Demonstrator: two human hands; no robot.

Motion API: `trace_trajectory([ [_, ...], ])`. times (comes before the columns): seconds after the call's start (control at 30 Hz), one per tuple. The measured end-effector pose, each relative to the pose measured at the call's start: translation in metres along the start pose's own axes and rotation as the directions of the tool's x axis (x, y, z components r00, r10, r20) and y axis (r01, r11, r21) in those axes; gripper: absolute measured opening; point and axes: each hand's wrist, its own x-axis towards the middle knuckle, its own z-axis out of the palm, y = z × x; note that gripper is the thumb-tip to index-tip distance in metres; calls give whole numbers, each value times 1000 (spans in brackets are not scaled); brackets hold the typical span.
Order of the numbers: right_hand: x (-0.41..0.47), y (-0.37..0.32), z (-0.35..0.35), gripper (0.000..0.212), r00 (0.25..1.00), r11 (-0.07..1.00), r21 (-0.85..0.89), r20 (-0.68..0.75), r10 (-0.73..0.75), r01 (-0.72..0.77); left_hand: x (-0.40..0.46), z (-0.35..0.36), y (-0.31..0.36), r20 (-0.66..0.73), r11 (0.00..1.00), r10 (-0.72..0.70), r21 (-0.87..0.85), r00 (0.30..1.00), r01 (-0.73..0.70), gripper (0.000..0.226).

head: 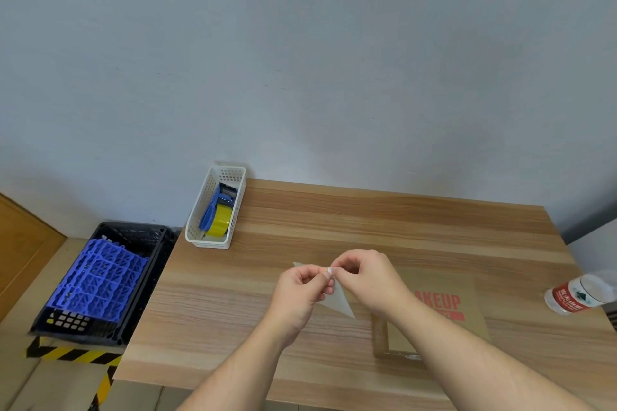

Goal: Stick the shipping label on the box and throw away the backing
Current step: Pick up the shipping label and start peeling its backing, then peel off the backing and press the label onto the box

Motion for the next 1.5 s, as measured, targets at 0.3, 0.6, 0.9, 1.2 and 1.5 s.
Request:
trace_trajectory([
  [0.3,6,8,-7,14,978,967,185,-82,190,-173,4,-14,-10,-70,991,-6,131,997,15,13],
  [0.6,10,17,-26,17,950,947,207,-144,279,-247,8,-38,-28,-170,960,-70,258,983,113,12],
  [0.9,12,26,-47,16,946,959,126,-176,272,-252,7,-75,-50,-293,867,-166,411,942,281,20],
  [1.2,8,37,-63,16,934,954,131,-205,291,-269,6,-105,-78,-440,661,-214,592,872,461,30],
  [1.5,4,38,-73,15,918,962,168,-302,258,-215,9,-100,-79,-497,564,-184,653,848,505,24],
])
